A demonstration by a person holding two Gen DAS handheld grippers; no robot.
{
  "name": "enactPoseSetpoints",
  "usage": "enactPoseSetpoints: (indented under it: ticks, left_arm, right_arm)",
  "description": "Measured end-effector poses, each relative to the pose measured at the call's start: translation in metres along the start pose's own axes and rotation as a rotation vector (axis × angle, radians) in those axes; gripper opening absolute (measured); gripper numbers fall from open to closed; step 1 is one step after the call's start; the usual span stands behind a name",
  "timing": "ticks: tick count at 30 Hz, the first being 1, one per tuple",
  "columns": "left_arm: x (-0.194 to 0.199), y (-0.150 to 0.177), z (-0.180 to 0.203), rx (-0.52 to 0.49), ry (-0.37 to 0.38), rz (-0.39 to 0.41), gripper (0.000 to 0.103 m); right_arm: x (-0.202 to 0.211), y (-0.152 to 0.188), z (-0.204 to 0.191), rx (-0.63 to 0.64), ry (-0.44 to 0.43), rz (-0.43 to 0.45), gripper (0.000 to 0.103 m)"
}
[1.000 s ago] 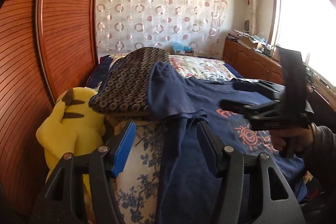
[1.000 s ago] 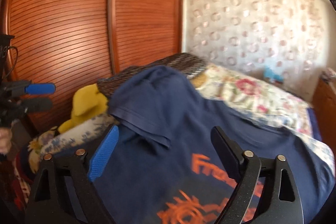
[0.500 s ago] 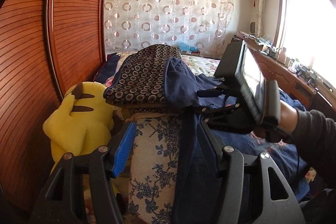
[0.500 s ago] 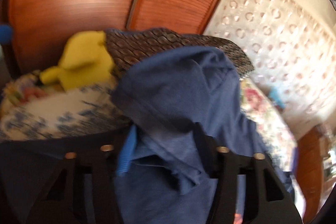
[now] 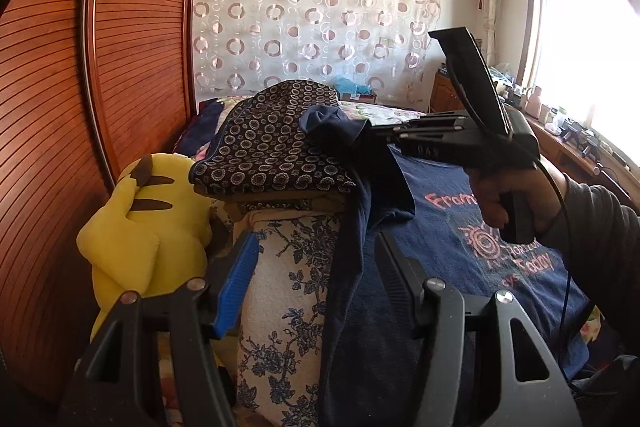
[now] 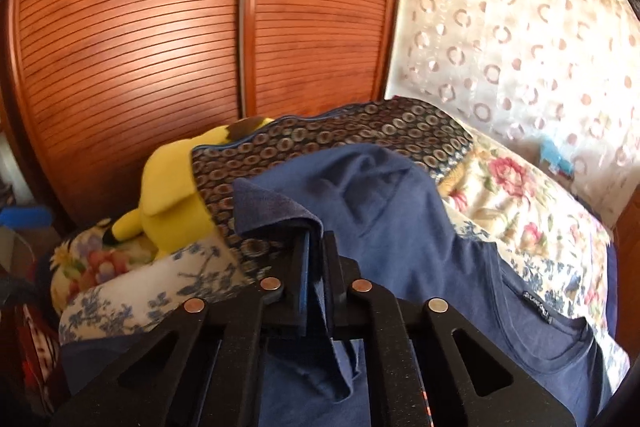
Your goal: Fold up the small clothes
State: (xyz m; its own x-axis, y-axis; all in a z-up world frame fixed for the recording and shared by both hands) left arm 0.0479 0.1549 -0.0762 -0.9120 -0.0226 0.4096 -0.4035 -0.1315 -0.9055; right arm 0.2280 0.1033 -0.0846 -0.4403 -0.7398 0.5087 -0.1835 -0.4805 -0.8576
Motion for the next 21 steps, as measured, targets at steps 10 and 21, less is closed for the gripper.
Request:
enactPoseSetpoints:
  ticks: [10, 21]
  left_arm:
    - [-0.005, 0.002, 0.005, 0.005, 0.017, -0.008, 0.059]
    - [-0.017, -0.001, 0.024, -0.013, 0.038, -0.017, 0.059]
  right_arm:
    - [-0.005, 0.022, 0.094, -0.177, 0.271, -0.076, 0.003]
    - [0.035, 0.048, 0.117, -0.246, 0.250, -0.082, 0.048]
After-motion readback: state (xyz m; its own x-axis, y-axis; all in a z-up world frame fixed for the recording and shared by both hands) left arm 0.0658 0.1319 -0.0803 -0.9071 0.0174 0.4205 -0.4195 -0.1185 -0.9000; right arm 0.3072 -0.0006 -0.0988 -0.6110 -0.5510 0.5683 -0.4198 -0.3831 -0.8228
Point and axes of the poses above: each gripper's, at about its wrist camera, not at the fingertips, and x roughly against the way its jaws point, z to its right, y to its underside, the point moved 8 cm from there along -x, roughly the way its jaws point, and after that the axes turned 9 degrees about z, right-handed, at the moved point
